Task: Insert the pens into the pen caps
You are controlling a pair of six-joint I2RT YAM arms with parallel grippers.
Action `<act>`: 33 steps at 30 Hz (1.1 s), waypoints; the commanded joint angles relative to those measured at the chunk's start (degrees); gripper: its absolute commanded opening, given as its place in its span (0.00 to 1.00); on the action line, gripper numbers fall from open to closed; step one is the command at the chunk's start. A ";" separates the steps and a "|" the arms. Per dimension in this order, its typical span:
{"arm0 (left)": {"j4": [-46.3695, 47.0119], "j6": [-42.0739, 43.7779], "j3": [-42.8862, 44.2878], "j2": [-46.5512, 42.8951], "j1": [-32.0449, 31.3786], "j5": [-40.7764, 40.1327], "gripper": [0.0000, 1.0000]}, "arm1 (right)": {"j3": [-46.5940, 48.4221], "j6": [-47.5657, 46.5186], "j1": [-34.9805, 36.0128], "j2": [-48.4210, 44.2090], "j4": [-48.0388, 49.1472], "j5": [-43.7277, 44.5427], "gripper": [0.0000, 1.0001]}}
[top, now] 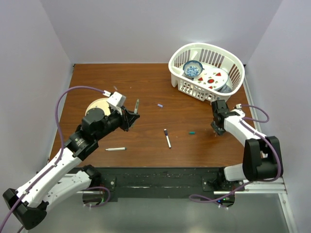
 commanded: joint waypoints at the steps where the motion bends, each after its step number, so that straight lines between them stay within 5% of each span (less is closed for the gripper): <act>1: 1.03 1.61 -0.06 0.05 0.06 -0.55 0.00 | 2.18 1.33 -1.02 2.49 1.44 -0.61 0.30; 9: 0.94 1.69 0.03 0.13 0.06 -0.99 0.00 | 2.09 1.06 -2.26 5.31 2.41 -2.45 0.28; 14: 0.67 1.26 -0.23 -0.39 0.06 -0.81 0.00 | 1.39 0.19 -2.61 5.66 2.85 -2.28 0.19; 33: 1.02 1.26 -0.41 -0.75 0.14 -0.20 0.00 | 0.07 -5.79 -6.74 9.18 7.68 -9.30 0.24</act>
